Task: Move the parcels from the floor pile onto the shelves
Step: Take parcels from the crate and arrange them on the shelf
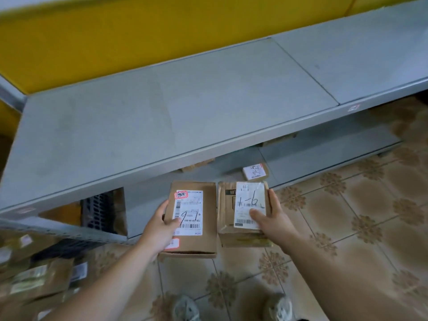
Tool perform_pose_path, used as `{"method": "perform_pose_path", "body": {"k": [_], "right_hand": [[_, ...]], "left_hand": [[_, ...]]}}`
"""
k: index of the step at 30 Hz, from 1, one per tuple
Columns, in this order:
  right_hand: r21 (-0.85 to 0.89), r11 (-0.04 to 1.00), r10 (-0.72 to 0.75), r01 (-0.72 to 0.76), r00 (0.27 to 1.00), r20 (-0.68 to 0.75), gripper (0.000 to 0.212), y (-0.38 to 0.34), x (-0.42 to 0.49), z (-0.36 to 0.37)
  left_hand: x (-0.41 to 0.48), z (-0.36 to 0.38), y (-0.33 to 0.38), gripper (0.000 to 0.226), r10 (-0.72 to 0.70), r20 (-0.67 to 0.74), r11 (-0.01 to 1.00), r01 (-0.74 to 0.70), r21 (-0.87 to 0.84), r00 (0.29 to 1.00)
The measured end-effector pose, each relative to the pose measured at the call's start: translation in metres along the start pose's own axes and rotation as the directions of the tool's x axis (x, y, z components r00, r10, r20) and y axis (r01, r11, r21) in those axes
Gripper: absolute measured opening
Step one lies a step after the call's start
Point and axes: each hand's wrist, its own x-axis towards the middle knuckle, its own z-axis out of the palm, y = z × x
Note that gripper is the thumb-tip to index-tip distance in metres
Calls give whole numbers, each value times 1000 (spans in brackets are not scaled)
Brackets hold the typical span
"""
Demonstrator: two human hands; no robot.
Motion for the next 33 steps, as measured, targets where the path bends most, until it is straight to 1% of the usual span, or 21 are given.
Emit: {"method": "perform_pose_path", "body": {"k": [3,5,8,12,16,18,21,24,25,26,27,28,29,30,32,33], "right_hand": [[-9,1000,-9,10,1000,13,79,19,55,30],[-12,999,-44,44,999,31,77,38,98,46],[19,997,-75,74,995,61,81,71,165,65],[18,986,-167,166,982,82,83,130,254,85],[-48,951,-301,305,951,73,85,174,318,100],[-66,944,-318,322,946,67,85,190,344,107],[-116,930,-349,348,937,13,80,202,371,115],[-151,921,-367,359,930,-24,74,209,384,116],[-148,926,-355,347,934,-32,73,211,384,115],[-158,927,-350,340,936,-40,72,213,381,114],[-181,924,-349,336,936,-45,72,215,377,112],[-210,919,-351,333,935,-55,72,215,371,110],[-238,915,-349,325,935,-67,72,215,366,108],[-259,912,-347,318,935,-75,71,215,363,106],[-275,911,-338,307,938,-75,70,216,361,106],[-280,909,-341,308,937,-74,69,218,361,106]], "left_hand": [[54,13,-24,59,-10,-33,1000,10,19,999],[96,29,-47,58,-14,-45,1000,15,5,999],[163,53,-82,58,2,-49,999,1,46,999],[262,97,-133,59,60,-41,997,-58,57,997],[348,133,-176,60,140,-40,989,-139,42,989],[381,145,-189,61,206,-46,978,-203,56,978],[423,155,-198,69,301,-46,947,-293,132,953],[449,160,-201,63,322,-69,926,-299,229,944],[451,162,-200,58,355,-87,889,-308,339,931],[451,164,-199,54,411,-114,810,-305,500,904],[446,170,-200,53,469,-144,728,-289,622,871],[437,178,-202,56,495,-156,684,-273,676,855],[426,188,-203,63,477,-139,667,-255,700,868],[415,199,-203,75,435,-93,647,-239,724,896],[405,217,-205,97,321,8,577,-202,791,947],[406,222,-206,104,299,35,530,-196,825,954]]}}
